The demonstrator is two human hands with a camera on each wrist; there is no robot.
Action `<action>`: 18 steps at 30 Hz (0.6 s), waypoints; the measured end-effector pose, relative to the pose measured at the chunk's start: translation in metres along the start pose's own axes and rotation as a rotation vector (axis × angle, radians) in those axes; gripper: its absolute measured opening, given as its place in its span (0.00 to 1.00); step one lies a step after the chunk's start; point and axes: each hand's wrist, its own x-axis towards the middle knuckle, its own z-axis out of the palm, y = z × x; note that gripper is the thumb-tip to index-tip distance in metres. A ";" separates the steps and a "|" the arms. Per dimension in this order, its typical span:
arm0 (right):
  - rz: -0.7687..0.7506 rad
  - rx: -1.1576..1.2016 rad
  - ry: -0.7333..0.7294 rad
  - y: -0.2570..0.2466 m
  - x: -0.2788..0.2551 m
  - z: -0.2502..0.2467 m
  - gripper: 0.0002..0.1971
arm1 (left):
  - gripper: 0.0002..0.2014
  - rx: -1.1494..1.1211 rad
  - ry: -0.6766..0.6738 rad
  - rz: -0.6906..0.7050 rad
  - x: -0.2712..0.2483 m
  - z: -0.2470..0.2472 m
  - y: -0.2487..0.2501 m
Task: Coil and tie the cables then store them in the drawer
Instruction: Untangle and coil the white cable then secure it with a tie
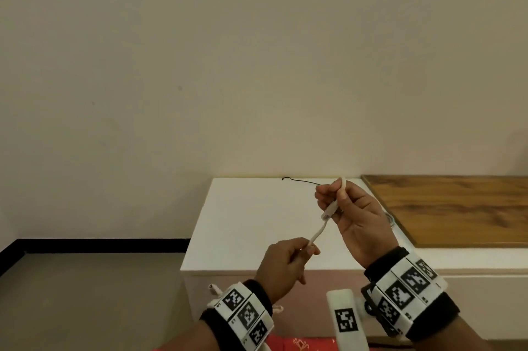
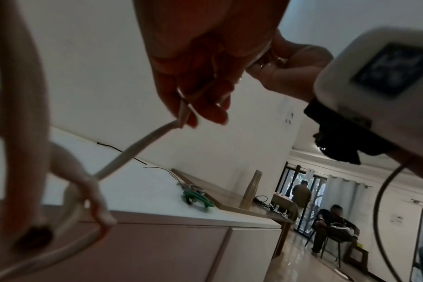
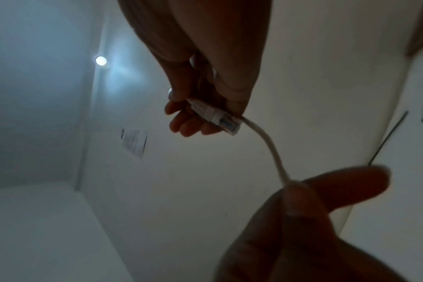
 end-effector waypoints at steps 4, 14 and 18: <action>-0.063 -0.222 -0.025 0.003 -0.007 0.005 0.21 | 0.12 0.096 0.000 0.016 0.000 0.000 0.006; -0.151 -1.177 -0.145 0.029 -0.032 0.008 0.08 | 0.11 0.335 -0.033 0.106 0.000 -0.005 0.026; -0.052 -1.312 -0.229 0.031 -0.031 0.000 0.07 | 0.04 0.307 -0.098 0.081 0.003 -0.012 0.027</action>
